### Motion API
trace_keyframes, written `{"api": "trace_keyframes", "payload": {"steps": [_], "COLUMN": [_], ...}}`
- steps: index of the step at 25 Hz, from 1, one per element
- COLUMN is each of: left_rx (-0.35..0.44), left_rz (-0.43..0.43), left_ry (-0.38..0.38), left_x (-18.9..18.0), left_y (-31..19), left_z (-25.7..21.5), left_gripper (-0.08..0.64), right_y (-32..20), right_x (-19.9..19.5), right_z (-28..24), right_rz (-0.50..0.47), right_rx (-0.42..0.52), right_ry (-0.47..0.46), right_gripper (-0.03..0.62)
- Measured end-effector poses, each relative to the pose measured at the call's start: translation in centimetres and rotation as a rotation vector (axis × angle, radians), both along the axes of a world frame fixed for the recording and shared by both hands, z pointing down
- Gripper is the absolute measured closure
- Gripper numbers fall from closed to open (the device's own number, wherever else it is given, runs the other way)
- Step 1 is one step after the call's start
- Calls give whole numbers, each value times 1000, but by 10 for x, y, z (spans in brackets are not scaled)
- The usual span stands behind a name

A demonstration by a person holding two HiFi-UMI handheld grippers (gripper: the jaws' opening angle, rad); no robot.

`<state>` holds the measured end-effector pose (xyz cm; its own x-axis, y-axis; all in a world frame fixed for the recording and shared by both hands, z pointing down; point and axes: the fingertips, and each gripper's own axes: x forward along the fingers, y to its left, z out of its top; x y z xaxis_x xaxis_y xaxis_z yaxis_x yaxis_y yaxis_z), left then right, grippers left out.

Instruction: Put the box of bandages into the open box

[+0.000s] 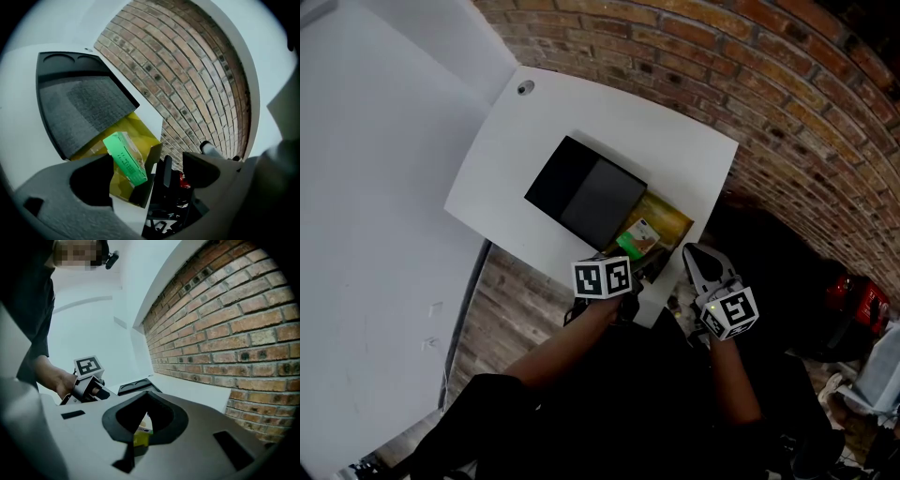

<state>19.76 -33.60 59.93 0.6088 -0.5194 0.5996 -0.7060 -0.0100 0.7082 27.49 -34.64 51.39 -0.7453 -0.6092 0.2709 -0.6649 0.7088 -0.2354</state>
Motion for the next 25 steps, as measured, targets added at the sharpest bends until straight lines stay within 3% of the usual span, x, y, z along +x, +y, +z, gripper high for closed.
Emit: {"api": "trace_keyframes", "payload": {"steps": [7,25], "left_rx": [82,157], "left_rz": [103,138], "left_ry": [-159,-179], "left_x": [-8,-21], "left_y": [8,25], "left_z": [-3,-27], "left_gripper": [120,120], "right_y": [0,10], "right_x": [-9,-12], "right_z": [-2,-2], "right_rz": [-20,-24], "right_rx": [4,5], "right_ry": [-6,-14], "right_gripper": [586,586]}}
